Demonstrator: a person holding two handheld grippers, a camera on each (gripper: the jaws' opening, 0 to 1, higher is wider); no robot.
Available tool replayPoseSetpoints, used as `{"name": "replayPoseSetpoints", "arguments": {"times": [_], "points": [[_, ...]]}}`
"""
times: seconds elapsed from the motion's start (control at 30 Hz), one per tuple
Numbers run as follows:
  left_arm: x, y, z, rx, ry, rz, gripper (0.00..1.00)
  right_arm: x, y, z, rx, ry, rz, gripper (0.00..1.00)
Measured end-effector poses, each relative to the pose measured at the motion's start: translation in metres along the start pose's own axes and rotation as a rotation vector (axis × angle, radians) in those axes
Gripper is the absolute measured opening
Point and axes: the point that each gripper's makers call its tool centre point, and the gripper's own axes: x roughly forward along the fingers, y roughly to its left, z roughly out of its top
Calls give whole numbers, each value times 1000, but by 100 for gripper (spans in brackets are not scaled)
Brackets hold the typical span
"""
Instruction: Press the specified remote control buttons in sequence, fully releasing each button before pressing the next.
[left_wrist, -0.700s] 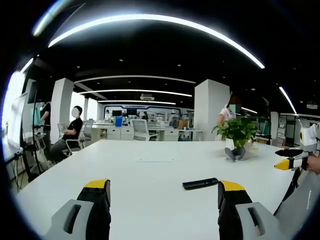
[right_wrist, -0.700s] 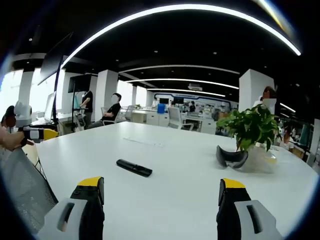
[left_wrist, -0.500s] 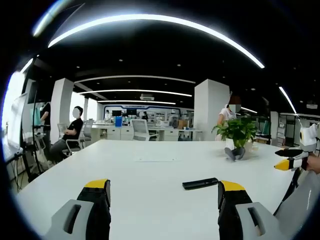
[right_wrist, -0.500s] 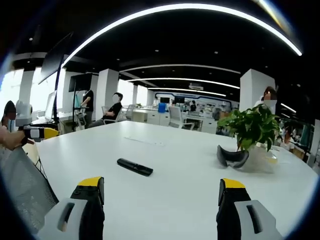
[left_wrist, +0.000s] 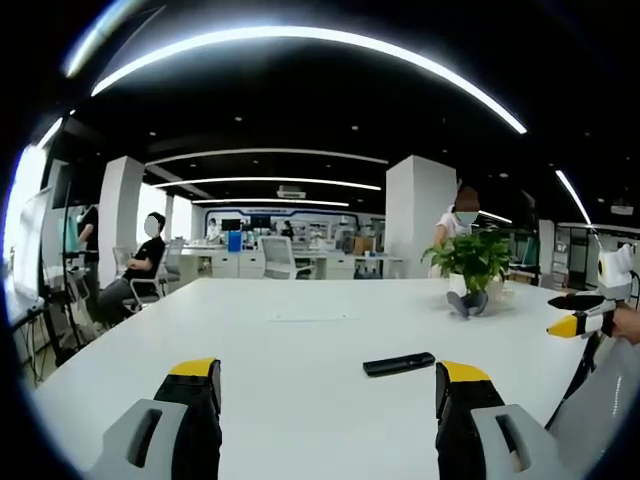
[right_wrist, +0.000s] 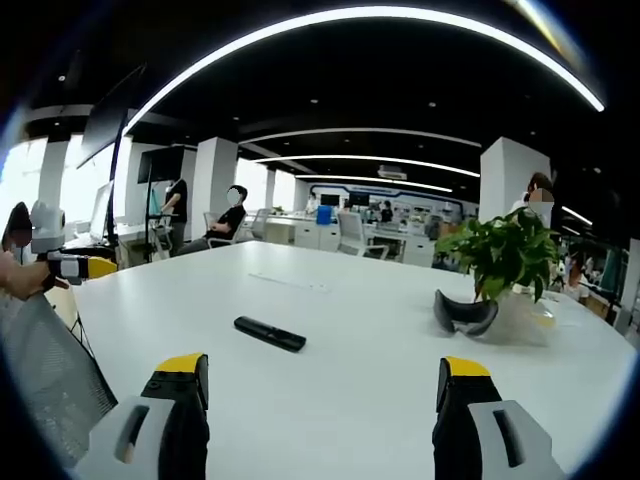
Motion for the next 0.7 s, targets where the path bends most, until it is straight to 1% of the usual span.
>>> {"name": "replayPoseSetpoints", "arguments": {"times": [0.23,0.37,0.5,0.53,0.57,0.6,0.63,0.67,0.7], "points": [[0,0,0,6,4,1,92,0,0,-1,5,0,12,94],[0,3,0,3,4,14,92,0,5,0,-7,0,32,94],[-1,4,3,5,-11,24,92,0,10,1,-14,8,52,92],[-1,4,3,8,-10,28,92,0,9,-3,-23,27,36,90],[-1,4,3,14,-6,32,92,-1,4,-11,-55,82,12,88],[-1,3,3,19,-6,27,92,0,2,-16,-78,110,0,87],[0,0,2,26,-5,19,92,-1,1,-24,-77,152,-4,86],[1,-2,1,37,5,13,92,2,2,-21,-54,130,-1,87],[2,-4,-2,65,26,11,92,1,1,-21,-30,126,1,88]]}}
